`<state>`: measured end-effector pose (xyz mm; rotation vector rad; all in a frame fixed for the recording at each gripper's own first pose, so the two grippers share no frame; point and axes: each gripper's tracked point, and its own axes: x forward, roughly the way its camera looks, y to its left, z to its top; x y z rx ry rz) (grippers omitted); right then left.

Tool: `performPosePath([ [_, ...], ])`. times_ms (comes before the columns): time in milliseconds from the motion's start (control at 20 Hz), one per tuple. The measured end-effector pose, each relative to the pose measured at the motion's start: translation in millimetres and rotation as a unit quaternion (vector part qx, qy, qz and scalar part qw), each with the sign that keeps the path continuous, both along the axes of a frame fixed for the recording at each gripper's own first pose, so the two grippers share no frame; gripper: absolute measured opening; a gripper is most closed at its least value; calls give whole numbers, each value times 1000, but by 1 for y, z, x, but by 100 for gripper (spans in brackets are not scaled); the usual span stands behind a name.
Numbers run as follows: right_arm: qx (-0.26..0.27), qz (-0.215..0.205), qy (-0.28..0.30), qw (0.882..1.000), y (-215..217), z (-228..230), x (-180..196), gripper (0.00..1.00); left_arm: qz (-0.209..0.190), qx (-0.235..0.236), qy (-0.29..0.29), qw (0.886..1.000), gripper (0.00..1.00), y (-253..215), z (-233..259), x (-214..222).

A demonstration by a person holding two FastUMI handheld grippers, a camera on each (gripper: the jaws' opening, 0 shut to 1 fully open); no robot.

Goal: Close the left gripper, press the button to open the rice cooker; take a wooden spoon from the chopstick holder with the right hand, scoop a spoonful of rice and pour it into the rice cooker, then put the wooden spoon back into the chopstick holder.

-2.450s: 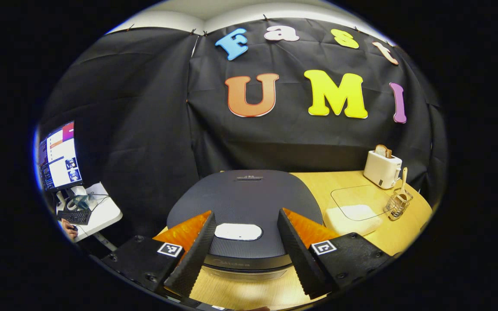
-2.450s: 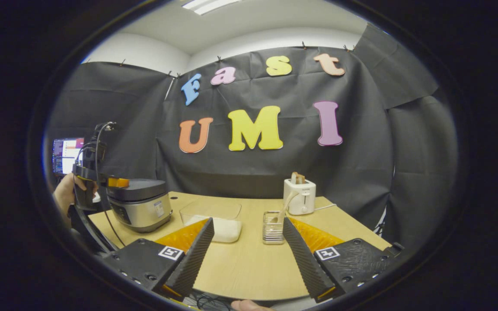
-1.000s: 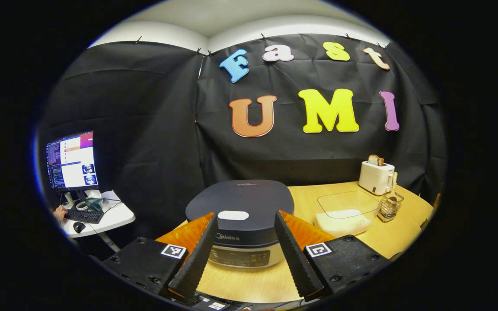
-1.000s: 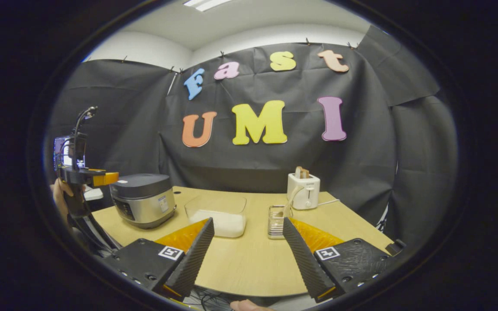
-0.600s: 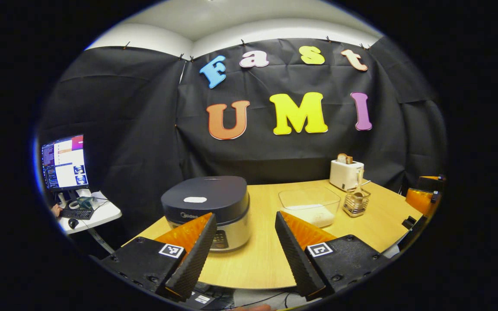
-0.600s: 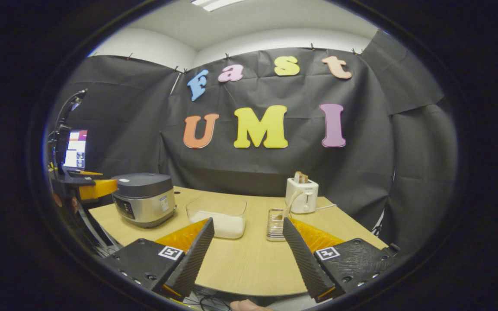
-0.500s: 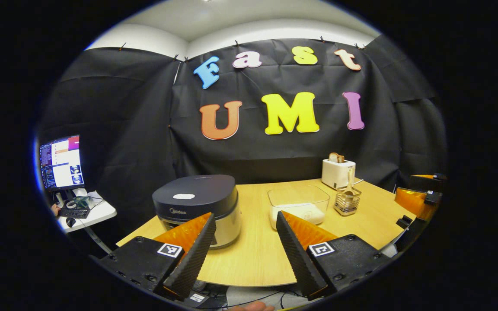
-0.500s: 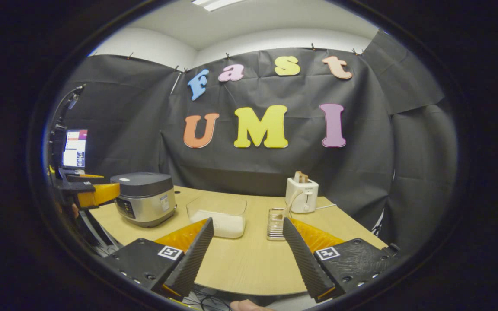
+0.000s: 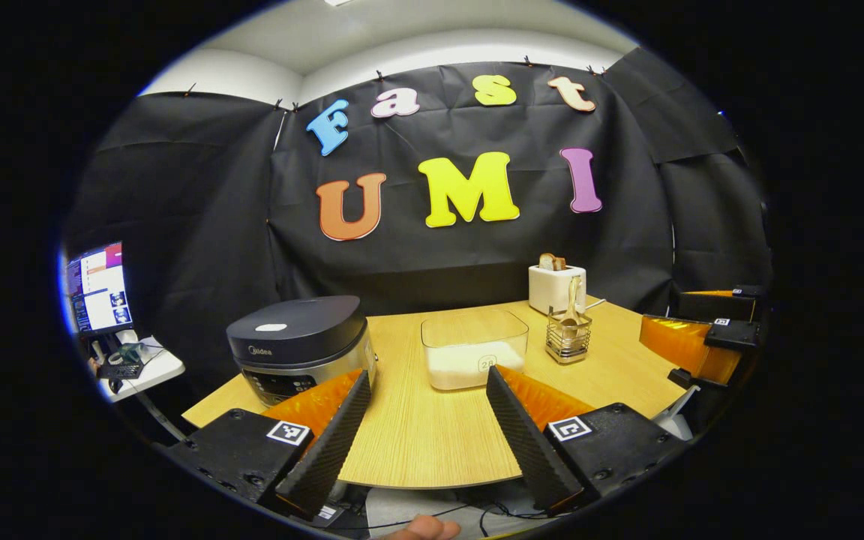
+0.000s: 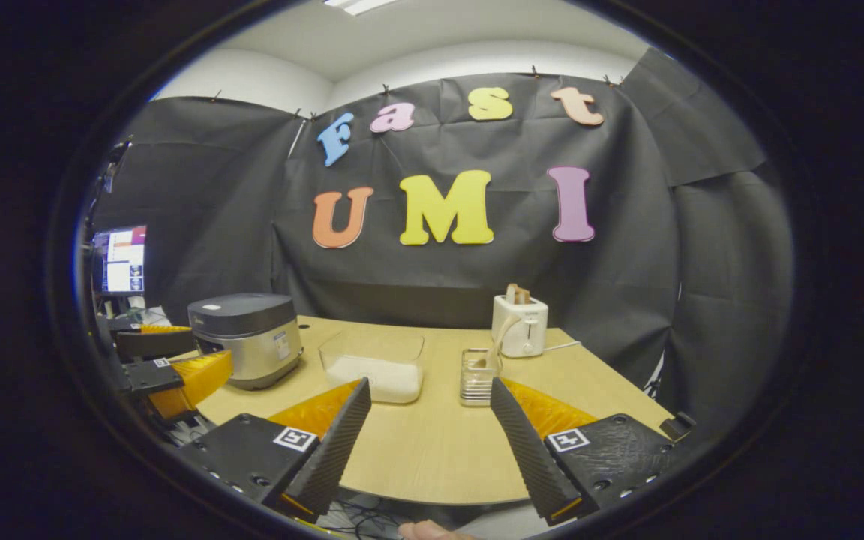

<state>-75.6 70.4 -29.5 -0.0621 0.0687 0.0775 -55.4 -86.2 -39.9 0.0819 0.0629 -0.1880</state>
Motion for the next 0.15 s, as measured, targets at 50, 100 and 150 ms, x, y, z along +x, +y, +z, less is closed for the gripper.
performPosePath([
  [50, 0, 0, 1, 1000, 0, -1, 1, 96, 4, -1, -1, 1000, 99, 3, -1, 0],
  [100, 1, -1, 0, 1000, -1, 0, 1, 96, 5, -2, -1, 1000, 99, 3, 1, 1],
  [150, 2, -2, 1, 1000, -1, -1, 1, 96, 6, -4, -1, 1000, 99, 2, 1, 1],
])
